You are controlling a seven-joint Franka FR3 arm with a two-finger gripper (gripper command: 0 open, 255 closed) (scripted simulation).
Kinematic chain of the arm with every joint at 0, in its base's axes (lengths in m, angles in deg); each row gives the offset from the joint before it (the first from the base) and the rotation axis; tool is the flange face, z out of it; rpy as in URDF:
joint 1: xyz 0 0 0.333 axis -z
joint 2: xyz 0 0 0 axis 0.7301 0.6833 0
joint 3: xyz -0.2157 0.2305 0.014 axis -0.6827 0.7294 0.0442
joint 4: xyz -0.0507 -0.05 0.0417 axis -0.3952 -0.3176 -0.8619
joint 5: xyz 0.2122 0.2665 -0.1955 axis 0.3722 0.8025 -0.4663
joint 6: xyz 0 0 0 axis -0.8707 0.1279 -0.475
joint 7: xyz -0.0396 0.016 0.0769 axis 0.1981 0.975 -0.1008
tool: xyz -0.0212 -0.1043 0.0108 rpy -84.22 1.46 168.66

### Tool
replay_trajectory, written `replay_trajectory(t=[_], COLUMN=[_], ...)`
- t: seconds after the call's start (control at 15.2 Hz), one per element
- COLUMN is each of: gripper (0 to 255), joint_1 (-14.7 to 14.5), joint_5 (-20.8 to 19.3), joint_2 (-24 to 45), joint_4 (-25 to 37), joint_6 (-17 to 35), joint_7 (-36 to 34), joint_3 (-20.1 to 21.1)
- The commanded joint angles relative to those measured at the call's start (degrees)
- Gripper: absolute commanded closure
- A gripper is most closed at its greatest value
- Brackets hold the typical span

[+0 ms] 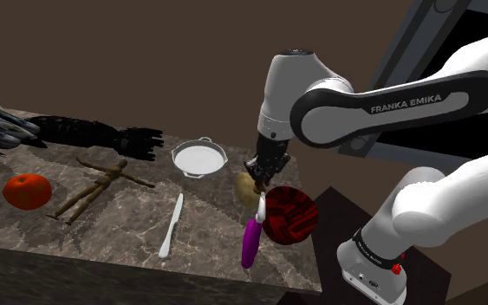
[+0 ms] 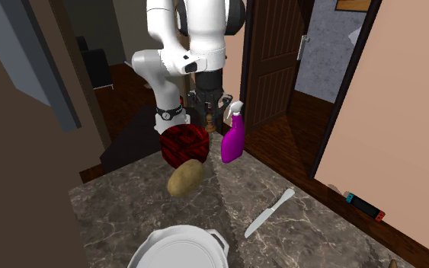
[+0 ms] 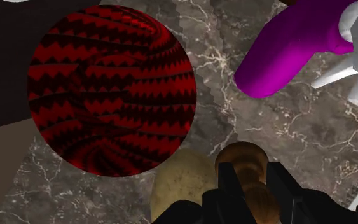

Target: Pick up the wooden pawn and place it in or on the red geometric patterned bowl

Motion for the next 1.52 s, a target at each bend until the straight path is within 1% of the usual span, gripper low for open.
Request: replay_trajectory(t=[0.0,0.2,0.4,0.46,0.99,1.45], gripper=[255,255,255,255,255,255], joint_1=[-0.59,-1.32,-1.68,-1.62,-2.24,-2.75], joint_5=[0.86,1.11,0.34,-0.50,1.09,2.69], joint_2=[-5.09,-12.49,-20.17,-24.62,-22.09,-18.33], joint_4=[-3.88,-9.21,-14.09,-16.60,-21.56,-25.24], joint_6=[-1.40,-3.91,-7.16,-9.34,-1.91,5.48], joint_7=[2.34,5.22,7.81,9.22,9.57,9.94], joint_3=[-2.03,-5.00,-8.15,-9.97,-8.49,-7.06])
